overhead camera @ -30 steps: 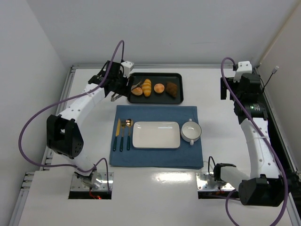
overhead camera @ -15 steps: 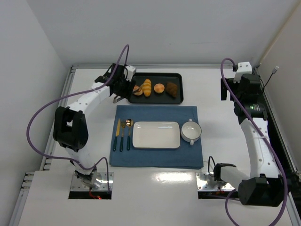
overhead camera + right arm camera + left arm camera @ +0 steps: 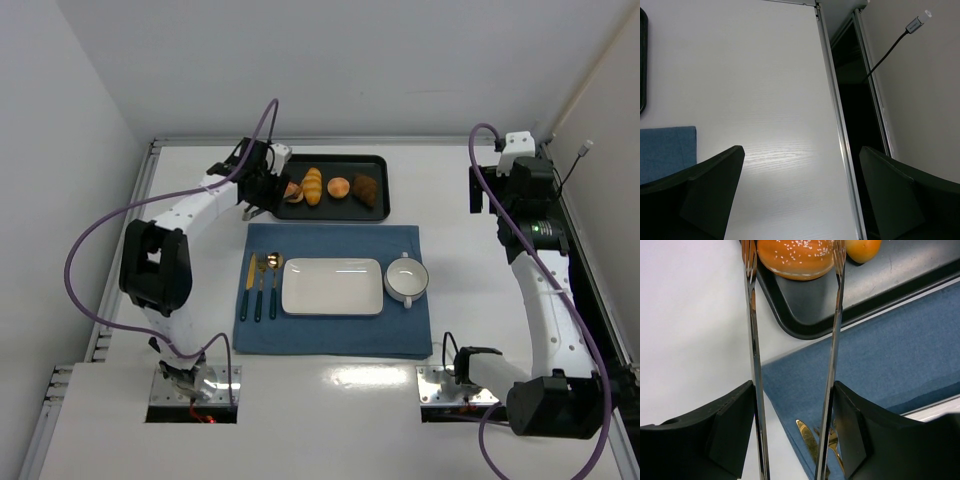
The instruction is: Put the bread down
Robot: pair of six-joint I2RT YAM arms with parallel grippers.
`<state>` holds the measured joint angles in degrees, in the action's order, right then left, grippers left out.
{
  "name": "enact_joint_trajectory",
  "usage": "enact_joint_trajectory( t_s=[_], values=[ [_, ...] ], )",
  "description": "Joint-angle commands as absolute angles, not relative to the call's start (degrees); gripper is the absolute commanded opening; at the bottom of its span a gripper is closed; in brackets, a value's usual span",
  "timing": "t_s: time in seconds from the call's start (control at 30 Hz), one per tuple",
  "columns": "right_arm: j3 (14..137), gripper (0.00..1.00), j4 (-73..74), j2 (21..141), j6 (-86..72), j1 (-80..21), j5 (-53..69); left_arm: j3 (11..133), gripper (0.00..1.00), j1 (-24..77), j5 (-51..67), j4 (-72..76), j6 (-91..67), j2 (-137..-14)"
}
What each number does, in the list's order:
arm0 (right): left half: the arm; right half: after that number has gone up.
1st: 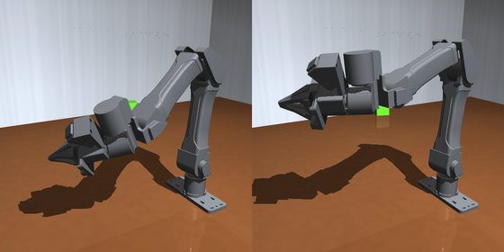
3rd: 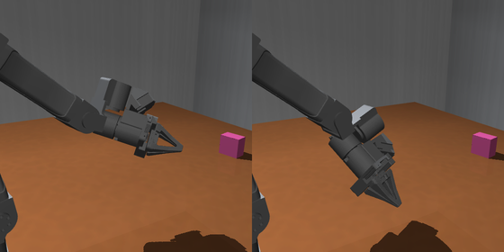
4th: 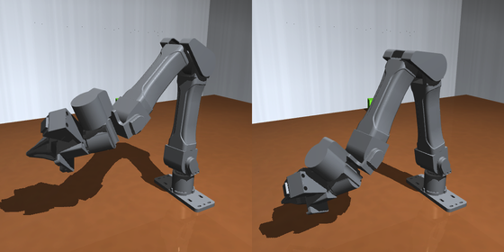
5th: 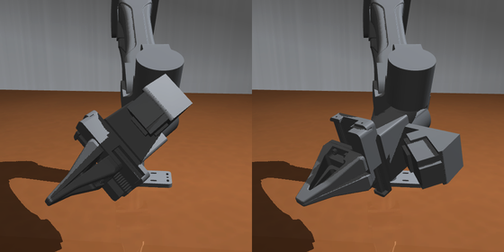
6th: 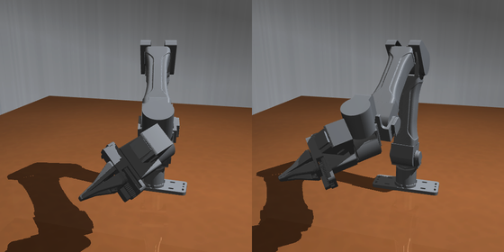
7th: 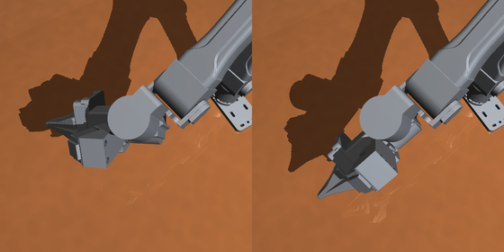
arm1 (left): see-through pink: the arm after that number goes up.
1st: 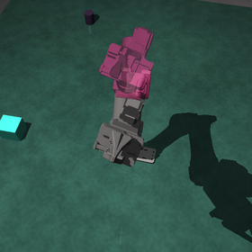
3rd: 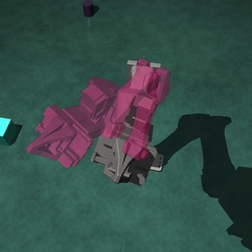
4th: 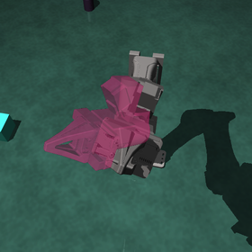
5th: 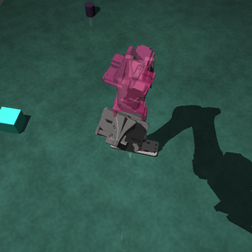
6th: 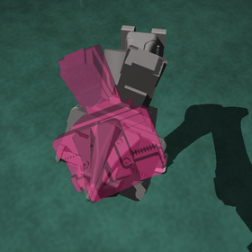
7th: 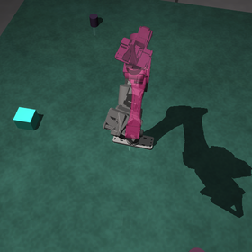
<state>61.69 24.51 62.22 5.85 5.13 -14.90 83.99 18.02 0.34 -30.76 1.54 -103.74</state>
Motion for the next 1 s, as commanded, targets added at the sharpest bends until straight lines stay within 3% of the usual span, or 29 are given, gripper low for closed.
enact_joint_trajectory(
  t_s=[0.0, 0.97],
  values=[
    [61.26, 1.00, 22.85, 61.61, 5.89, 5.36, -14.59, 84.73, 0.57, 18.37, 0.00, -28.65, 2.64, -104.06],
    [61.26, 1.00, 22.85, 61.61, 5.89, 5.89, -14.06, 84.20, 0.60, 18.37, 0.00, -28.12, 3.16, -107.49]
  ],
)
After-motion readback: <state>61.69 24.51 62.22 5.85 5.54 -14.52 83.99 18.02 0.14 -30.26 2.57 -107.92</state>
